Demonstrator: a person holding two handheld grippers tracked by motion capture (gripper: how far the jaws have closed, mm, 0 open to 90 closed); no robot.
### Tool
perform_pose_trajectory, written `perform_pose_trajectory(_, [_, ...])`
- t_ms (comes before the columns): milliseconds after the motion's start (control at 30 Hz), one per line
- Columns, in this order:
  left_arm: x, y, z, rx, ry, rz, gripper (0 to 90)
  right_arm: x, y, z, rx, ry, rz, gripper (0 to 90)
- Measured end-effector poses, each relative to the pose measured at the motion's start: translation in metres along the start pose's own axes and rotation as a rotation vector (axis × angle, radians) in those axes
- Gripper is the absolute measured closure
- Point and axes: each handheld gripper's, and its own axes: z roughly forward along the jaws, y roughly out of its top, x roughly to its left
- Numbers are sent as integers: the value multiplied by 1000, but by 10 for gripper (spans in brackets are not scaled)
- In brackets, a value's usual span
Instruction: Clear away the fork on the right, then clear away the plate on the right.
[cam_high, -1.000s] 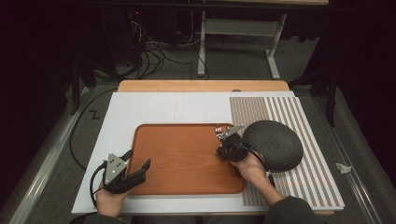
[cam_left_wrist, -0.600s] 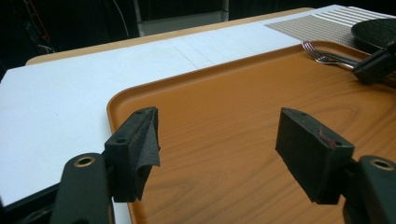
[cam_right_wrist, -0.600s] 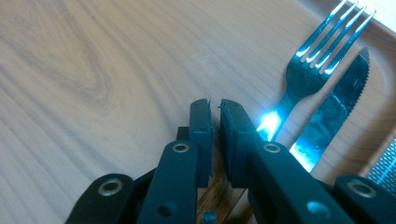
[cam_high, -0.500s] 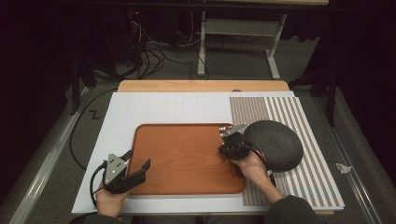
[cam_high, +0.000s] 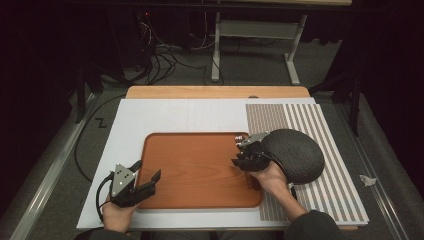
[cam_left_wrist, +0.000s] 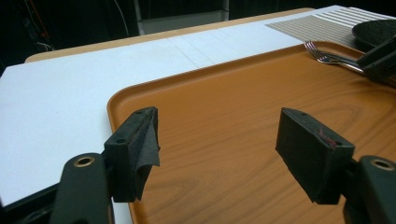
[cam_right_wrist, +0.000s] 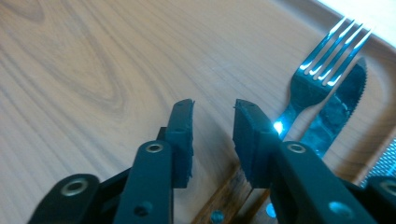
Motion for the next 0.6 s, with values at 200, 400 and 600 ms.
perform_pose_trajectory(200, [0, 0, 0, -2, -1, 2, 298, -3, -4, -8, -24, -6, 10, 630])
perform_pose_trajectory(400, [0, 0, 0, -2, 2, 0, 298, -5, -7, -15, -67, -6, -3, 560])
perform_pose_trajectory(600, [-1, -1, -1, -5, 4, 0, 299, -7, -13, -22, -98, 0, 4, 508])
